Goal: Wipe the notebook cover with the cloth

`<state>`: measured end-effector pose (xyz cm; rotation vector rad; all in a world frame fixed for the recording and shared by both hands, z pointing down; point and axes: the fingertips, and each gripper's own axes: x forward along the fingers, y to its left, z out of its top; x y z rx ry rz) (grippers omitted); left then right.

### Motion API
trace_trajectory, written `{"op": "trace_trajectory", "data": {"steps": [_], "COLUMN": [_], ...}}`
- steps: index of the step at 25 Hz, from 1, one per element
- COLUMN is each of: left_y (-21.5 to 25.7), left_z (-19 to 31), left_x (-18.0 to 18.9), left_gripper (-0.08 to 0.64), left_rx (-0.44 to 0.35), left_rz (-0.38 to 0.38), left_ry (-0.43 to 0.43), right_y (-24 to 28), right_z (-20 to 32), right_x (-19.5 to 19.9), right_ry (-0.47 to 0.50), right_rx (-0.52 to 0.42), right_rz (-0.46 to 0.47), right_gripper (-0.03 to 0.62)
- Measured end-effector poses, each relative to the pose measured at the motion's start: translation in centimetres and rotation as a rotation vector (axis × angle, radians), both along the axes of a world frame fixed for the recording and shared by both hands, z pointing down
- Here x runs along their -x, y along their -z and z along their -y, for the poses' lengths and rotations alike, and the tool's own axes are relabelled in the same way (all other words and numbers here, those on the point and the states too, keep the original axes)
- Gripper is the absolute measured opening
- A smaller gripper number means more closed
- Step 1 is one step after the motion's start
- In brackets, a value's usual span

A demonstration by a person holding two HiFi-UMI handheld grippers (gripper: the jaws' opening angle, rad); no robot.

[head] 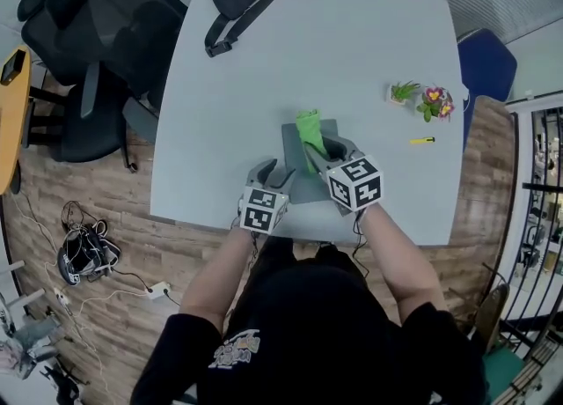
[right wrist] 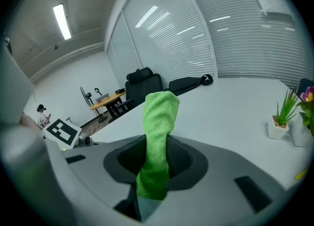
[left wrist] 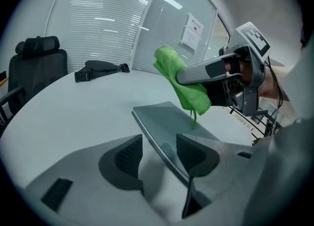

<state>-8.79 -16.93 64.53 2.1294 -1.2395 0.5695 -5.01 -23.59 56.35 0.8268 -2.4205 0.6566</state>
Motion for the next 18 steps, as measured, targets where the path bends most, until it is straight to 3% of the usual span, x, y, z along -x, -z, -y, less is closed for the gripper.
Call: {"op": "trace_trajectory", "data": {"steps": [7,18], "left_y": [-1.6,-2.1], "left_z": [0.5,0.0], "left_x": [-0.1,-0.7], "left_gripper": [0.216,0.211], "left_rx": [0.025,0.089], "left_rz": [0.01,0.027], "left_ry": [-0.057,-0.118], "right_y": [-4.7,-8.9], "right_z": [1.0,1.2], "right_x": [2.2,4.6], "right_ry": [0.078,0.211], "right_rx": [0.045,0.024], "right_rz": [-0.133,-0.344], "right_gripper": [0.112,0.112]}}
